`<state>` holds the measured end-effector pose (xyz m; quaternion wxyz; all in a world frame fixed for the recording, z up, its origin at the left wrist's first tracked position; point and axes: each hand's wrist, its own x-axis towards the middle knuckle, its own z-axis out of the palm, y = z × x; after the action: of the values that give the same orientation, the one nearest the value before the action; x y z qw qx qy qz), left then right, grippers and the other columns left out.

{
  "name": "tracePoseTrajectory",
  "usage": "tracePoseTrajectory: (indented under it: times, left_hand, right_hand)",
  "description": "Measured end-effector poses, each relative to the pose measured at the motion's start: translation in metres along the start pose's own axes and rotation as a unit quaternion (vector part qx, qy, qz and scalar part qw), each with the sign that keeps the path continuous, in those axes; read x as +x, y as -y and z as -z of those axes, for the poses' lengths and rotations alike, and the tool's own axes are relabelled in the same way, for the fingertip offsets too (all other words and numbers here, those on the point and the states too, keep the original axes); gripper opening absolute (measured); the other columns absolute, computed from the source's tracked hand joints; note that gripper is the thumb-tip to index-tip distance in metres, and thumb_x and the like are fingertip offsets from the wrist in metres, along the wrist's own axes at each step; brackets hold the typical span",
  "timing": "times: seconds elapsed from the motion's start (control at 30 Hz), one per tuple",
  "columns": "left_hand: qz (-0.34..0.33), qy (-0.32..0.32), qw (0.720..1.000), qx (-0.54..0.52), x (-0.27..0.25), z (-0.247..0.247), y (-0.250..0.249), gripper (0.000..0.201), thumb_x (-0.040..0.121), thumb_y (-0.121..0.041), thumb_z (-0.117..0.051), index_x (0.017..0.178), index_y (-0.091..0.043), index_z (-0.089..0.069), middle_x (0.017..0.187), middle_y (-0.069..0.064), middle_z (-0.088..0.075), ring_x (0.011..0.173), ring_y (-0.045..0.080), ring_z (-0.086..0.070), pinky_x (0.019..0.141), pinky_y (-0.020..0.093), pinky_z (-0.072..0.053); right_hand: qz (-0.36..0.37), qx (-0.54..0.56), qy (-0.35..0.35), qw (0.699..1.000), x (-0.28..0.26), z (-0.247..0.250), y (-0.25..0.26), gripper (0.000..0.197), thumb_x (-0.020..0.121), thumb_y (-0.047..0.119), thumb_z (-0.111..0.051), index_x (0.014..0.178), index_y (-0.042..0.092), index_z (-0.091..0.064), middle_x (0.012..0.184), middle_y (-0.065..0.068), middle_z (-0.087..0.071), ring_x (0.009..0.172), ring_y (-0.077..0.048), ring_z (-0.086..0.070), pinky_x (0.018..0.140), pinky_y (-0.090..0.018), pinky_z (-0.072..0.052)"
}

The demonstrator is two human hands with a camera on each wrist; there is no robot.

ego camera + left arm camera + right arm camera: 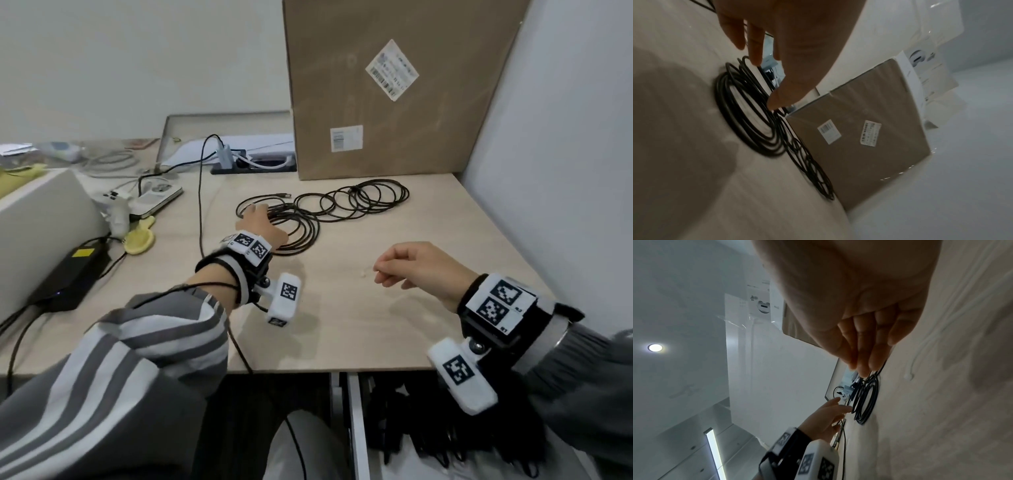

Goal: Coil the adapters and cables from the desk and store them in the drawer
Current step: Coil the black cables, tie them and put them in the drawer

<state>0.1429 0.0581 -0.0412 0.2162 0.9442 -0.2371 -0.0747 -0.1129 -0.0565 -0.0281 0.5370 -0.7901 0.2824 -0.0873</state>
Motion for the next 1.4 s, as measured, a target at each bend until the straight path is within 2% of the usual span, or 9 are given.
tracePoseTrajectory:
  times: [0.13, 0.33, 0.47, 0.63, 0.73, 0.93, 1.2, 1.33, 1.4]
  left_hand:
    - [-0.009, 0.113, 0.990, 0.080, 0.023, -0.010, 0.000, 0.071, 0.074, -0.030, -0.074, 0.136, -0.012, -0.045, 0.135, 0.010, -0.052, 0.120, 0.030, -0.052, 0.099, 0.033, -0.044]
    - [-0.055, 0.158, 0.972, 0.163, 0.017, -0.019, -0.001, 0.059, 0.067, -0.057, -0.074, 0.107, -0.018, -0.058, 0.104, -0.001, -0.061, 0.101, 0.022, -0.059, 0.090, 0.034, -0.049]
    - [-0.081, 0.156, 0.971, 0.162, -0.001, -0.021, 0.000, 0.037, 0.075, -0.044, -0.074, 0.088, -0.011, -0.062, 0.086, 0.003, -0.064, 0.079, 0.020, -0.058, 0.069, 0.028, -0.045]
    - [-0.099, 0.061, 0.993, -0.036, -0.031, -0.003, -0.005, 0.019, 0.086, -0.028, -0.067, 0.076, -0.013, -0.060, 0.062, 0.001, -0.050, 0.071, 0.021, -0.050, 0.059, 0.027, -0.034]
    - [-0.104, 0.040, 0.970, -0.217, -0.057, 0.011, -0.017, 0.022, 0.086, -0.024, -0.067, 0.070, -0.010, -0.061, 0.050, 0.001, -0.042, 0.050, 0.019, -0.039, 0.045, 0.024, -0.029]
    - [-0.142, 0.108, 0.903, -0.392, -0.111, 0.048, -0.060, 0.020, 0.096, -0.016, -0.054, 0.081, -0.009, -0.065, 0.066, 0.001, -0.049, 0.044, 0.005, -0.038, 0.043, 0.015, -0.032]
    - [-0.205, 0.154, 0.865, -0.431, -0.139, 0.084, -0.089, 0.021, 0.097, -0.017, -0.054, 0.094, -0.004, -0.069, 0.066, -0.002, -0.052, 0.053, 0.006, -0.043, 0.048, 0.016, -0.038]
    - [-0.165, 0.110, 0.856, -0.478, -0.136, 0.090, -0.097, 0.022, 0.095, -0.018, -0.058, 0.100, 0.001, -0.068, 0.068, 0.000, -0.054, 0.051, 0.004, -0.048, 0.050, 0.013, -0.045]
    - [-0.159, 0.132, 0.851, -0.483, -0.134, 0.090, -0.102, 0.019, 0.095, -0.015, -0.057, 0.094, 0.000, -0.067, 0.070, 0.002, -0.057, 0.050, 0.003, -0.051, 0.053, 0.013, -0.049]
  right_hand:
    - [-0.009, 0.013, 0.013, 1.000, 0.007, 0.000, -0.010, 0.011, 0.091, 0.015, -0.059, 0.082, 0.016, -0.066, 0.080, 0.001, -0.073, 0.070, -0.006, -0.065, 0.062, -0.020, -0.042]
    - [-0.022, 0.023, 0.005, 0.999, 0.003, -0.001, -0.019, 0.009, 0.091, 0.014, -0.059, 0.090, 0.008, -0.067, 0.079, 0.001, -0.073, 0.069, -0.006, -0.065, 0.062, -0.020, -0.042]
    - [-0.020, 0.023, 0.008, 1.000, -0.004, -0.007, -0.016, 0.009, 0.091, 0.015, -0.059, 0.089, 0.009, -0.066, 0.081, 0.000, -0.073, 0.070, -0.008, -0.065, 0.061, -0.020, -0.041]
    - [-0.009, 0.021, 0.003, 1.000, -0.019, -0.009, -0.007, 0.008, 0.091, 0.018, -0.060, 0.086, 0.015, -0.066, 0.085, -0.001, -0.073, 0.073, -0.010, -0.065, 0.062, -0.021, -0.042]
    - [-0.009, 0.029, -0.015, 0.999, -0.021, -0.012, 0.002, 0.016, 0.091, 0.026, -0.060, 0.101, 0.014, -0.063, 0.096, -0.001, -0.071, 0.076, -0.010, -0.066, 0.065, -0.022, -0.045]
    - [0.025, 0.036, 0.006, 0.999, -0.020, -0.019, 0.041, 0.055, 0.088, 0.036, -0.064, 0.134, 0.017, -0.039, 0.118, 0.000, -0.060, 0.092, -0.013, -0.066, 0.065, -0.023, -0.046]
    - [0.049, 0.172, -0.027, 0.983, -0.021, 0.009, 0.075, 0.006, 0.096, 0.017, -0.053, 0.091, 0.020, -0.054, 0.075, 0.004, -0.070, 0.051, -0.001, -0.055, 0.044, -0.013, -0.033]
    - [0.044, 0.081, -0.151, 0.984, -0.017, 0.036, 0.075, 0.019, 0.093, 0.007, -0.053, 0.111, 0.010, -0.055, 0.077, -0.003, -0.068, 0.046, -0.002, -0.051, 0.044, -0.015, -0.033]
    - [0.042, 0.034, -0.172, 0.984, -0.021, 0.046, 0.072, 0.042, 0.090, 0.013, -0.059, 0.129, 0.013, -0.046, 0.094, -0.006, -0.068, 0.062, -0.007, -0.061, 0.049, -0.018, -0.040]
